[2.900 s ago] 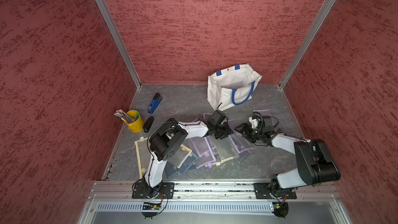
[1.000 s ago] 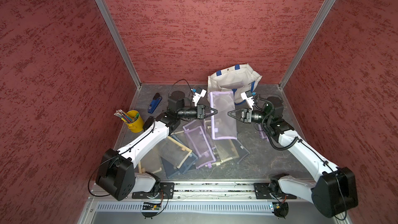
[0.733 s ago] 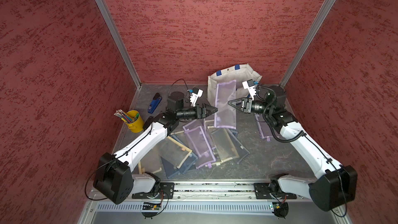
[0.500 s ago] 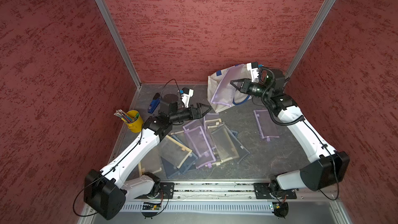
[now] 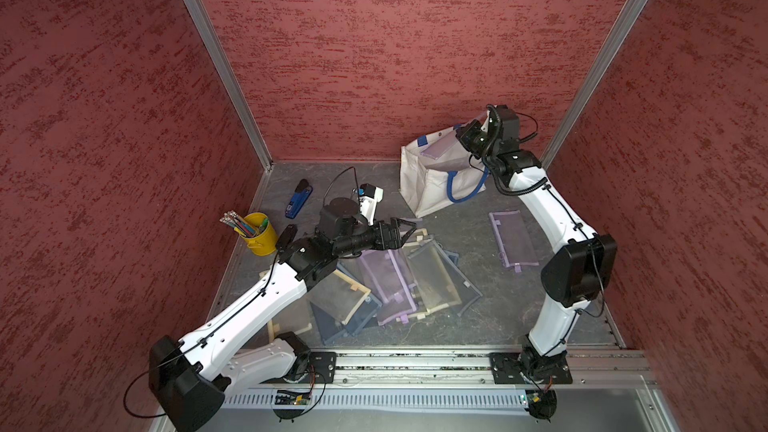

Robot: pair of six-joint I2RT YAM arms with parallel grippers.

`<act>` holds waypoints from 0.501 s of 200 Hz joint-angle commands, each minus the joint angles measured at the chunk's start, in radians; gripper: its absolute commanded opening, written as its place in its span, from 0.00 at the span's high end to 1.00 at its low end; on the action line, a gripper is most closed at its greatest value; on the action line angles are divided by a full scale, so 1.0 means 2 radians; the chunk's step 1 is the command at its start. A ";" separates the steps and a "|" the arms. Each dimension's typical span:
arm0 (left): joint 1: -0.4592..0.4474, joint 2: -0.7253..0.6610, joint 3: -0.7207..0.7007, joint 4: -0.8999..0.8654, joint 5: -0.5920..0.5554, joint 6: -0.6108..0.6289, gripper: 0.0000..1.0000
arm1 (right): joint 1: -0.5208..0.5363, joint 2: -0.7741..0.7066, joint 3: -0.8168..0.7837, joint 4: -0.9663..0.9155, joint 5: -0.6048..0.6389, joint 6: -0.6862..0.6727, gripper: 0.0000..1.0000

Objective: Put the pencil pouch into the canvas bag
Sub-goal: Place the pencil pouch in the canvas bag.

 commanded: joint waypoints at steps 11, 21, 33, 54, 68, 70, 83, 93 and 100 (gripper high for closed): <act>-0.010 0.003 -0.007 -0.001 -0.016 0.011 0.00 | 0.000 0.021 0.007 -0.007 0.054 0.030 1.00; -0.009 0.006 -0.003 -0.009 -0.017 0.018 0.00 | 0.001 0.026 0.002 -0.007 0.053 0.035 1.00; -0.007 0.010 0.004 -0.015 -0.015 0.027 0.00 | 0.002 0.028 -0.012 -0.002 0.057 0.037 1.00; -0.006 0.021 0.023 -0.029 -0.011 0.042 0.00 | 0.003 0.033 -0.028 -0.007 0.066 0.036 1.00; -0.006 0.028 0.029 -0.034 -0.010 0.045 0.00 | 0.003 0.038 -0.028 -0.010 0.062 0.028 1.00; -0.006 0.029 0.029 -0.034 -0.010 0.045 0.00 | 0.003 0.038 -0.028 -0.010 0.061 0.027 1.00; -0.007 0.034 0.029 -0.033 -0.012 0.038 0.00 | 0.003 0.039 -0.029 -0.010 0.054 0.022 0.86; -0.007 0.037 0.028 -0.033 -0.017 0.028 0.00 | 0.003 0.037 -0.028 -0.011 0.048 0.015 0.75; -0.007 0.039 0.028 -0.035 -0.023 0.020 0.01 | 0.003 0.034 -0.027 -0.014 0.045 0.009 0.67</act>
